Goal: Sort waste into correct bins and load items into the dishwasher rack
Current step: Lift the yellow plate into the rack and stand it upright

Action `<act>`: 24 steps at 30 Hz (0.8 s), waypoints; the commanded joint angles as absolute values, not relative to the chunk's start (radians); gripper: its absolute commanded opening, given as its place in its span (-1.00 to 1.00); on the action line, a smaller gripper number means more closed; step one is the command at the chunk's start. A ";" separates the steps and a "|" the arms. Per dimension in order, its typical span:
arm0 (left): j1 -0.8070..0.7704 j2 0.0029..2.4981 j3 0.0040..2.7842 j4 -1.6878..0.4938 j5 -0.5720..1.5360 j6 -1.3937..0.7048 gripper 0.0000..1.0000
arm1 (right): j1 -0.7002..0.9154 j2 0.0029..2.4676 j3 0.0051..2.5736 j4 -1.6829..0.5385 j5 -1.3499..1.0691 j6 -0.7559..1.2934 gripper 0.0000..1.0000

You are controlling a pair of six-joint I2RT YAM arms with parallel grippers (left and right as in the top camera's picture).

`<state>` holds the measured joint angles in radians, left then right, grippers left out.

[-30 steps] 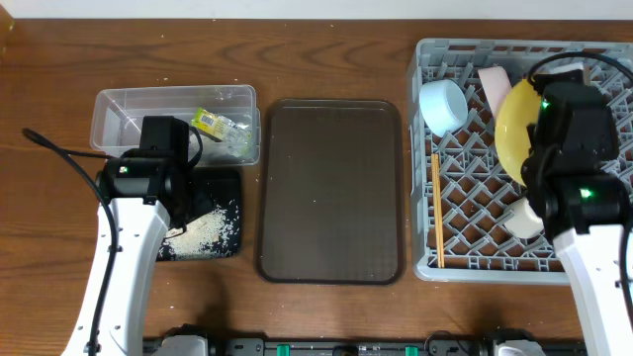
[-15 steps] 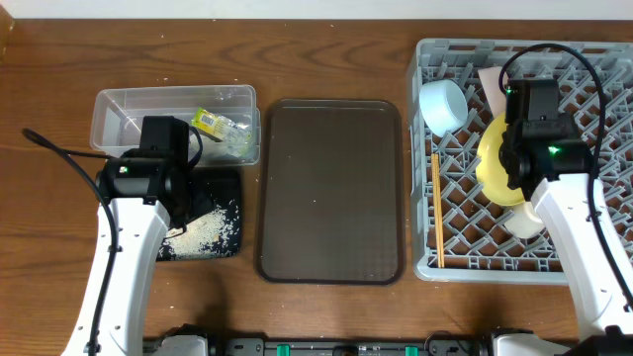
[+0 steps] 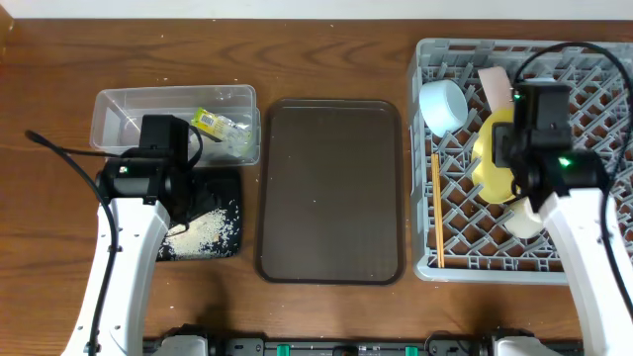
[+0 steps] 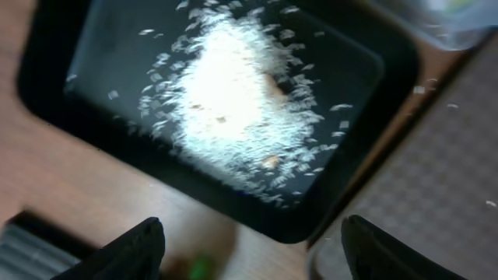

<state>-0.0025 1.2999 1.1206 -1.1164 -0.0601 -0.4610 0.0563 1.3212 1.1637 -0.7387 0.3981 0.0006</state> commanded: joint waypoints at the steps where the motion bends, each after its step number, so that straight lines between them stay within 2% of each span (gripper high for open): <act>1: -0.020 1.300 1.117 -1.083 0.029 -0.355 0.52 | -0.006 1.235 1.163 -0.752 0.199 0.093 0.53; 8: -0.126 1.300 1.117 -1.035 0.080 -0.210 0.64 | -0.154 1.199 1.163 -0.925 -0.196 0.092 0.82; 12: -0.176 1.300 1.117 -1.103 0.080 -0.210 0.72 | -0.169 1.200 1.163 -1.070 -0.211 0.088 0.83; 17: -0.184 1.292 1.116 -1.235 0.080 -0.211 0.71 | -0.168 1.178 1.161 -1.173 -0.211 0.069 0.87; 19: -0.185 1.266 1.113 -1.248 0.079 -0.211 0.71 | -0.166 1.151 1.151 -1.182 -0.211 0.061 0.89; 20: -0.187 1.240 1.106 -1.245 0.079 -0.214 0.71 | -0.162 1.132 1.141 -1.178 -0.211 0.052 0.99; 24: -0.191 1.085 1.040 -1.174 0.079 -0.215 0.72 | -0.135 1.016 1.057 -1.090 -0.221 0.023 0.98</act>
